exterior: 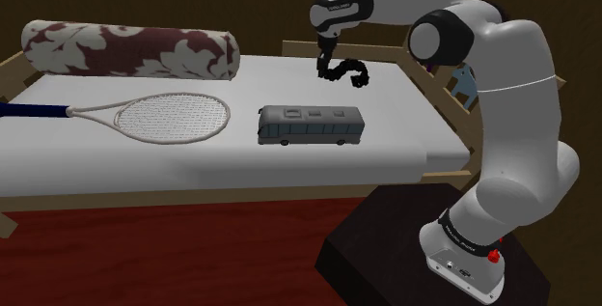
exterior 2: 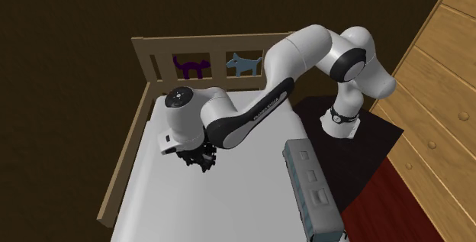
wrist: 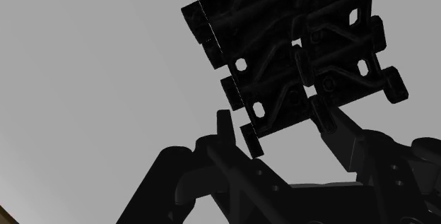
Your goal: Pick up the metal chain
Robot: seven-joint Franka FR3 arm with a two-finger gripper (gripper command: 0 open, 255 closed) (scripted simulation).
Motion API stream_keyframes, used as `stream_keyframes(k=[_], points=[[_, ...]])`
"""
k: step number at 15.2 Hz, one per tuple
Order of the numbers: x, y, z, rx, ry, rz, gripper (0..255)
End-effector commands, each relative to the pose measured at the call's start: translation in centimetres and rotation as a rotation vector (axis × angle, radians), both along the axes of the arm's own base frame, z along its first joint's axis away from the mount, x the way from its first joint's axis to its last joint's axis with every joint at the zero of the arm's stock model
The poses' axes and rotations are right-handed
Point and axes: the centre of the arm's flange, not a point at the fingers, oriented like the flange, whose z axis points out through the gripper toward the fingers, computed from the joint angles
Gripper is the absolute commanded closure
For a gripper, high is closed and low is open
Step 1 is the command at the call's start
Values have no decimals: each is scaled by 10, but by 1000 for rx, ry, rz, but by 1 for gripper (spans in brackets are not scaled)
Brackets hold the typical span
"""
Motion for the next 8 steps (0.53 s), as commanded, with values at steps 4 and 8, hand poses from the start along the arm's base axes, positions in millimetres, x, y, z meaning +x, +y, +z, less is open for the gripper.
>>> stream_keyframes(k=[4, 8], points=[[1, 0, 26, 0, 0, 0, 255], [1, 0, 47, 0, 0, 0, 255]])
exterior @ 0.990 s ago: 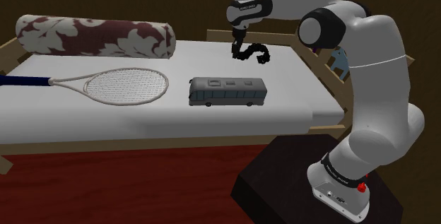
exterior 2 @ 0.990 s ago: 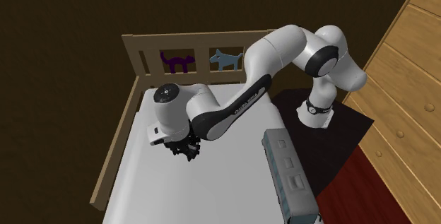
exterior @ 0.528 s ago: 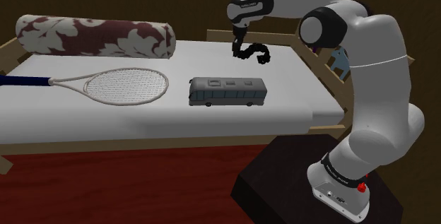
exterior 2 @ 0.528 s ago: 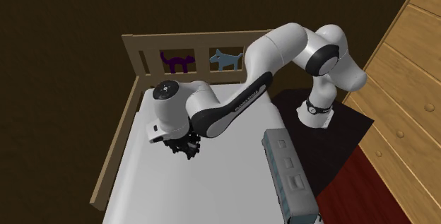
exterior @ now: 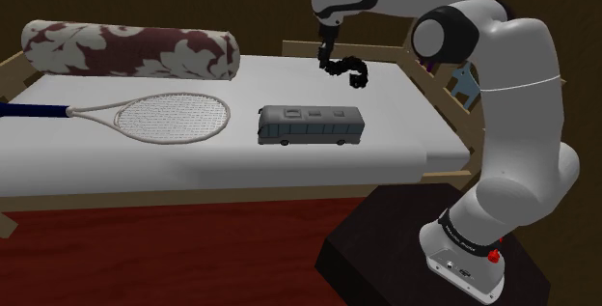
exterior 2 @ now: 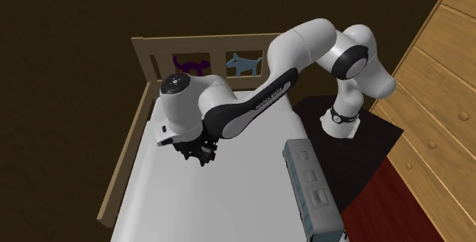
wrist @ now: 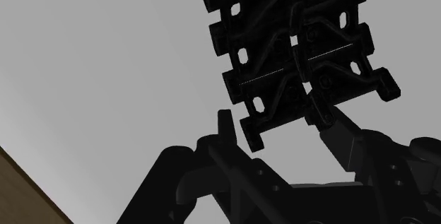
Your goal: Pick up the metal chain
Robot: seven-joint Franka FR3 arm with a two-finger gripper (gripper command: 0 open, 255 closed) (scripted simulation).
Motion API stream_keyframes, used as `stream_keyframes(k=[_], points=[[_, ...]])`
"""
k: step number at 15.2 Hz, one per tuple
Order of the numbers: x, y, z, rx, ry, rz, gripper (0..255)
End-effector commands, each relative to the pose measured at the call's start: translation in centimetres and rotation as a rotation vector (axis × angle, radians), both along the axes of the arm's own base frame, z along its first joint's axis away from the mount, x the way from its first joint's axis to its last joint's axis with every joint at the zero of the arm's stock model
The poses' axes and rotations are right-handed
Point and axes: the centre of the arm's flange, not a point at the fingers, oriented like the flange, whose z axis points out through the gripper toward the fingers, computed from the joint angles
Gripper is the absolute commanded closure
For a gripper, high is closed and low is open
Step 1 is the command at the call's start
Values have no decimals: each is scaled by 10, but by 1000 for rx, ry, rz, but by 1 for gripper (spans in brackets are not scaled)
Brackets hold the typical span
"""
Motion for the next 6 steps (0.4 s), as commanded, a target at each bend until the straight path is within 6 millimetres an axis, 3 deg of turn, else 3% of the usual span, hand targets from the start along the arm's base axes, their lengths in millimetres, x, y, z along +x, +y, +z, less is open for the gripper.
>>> stream_keyframes(k=[1, 6], points=[[0, 0, 11, 0, 0, 0, 255], [0, 0, 27, 0, 0, 0, 255]])
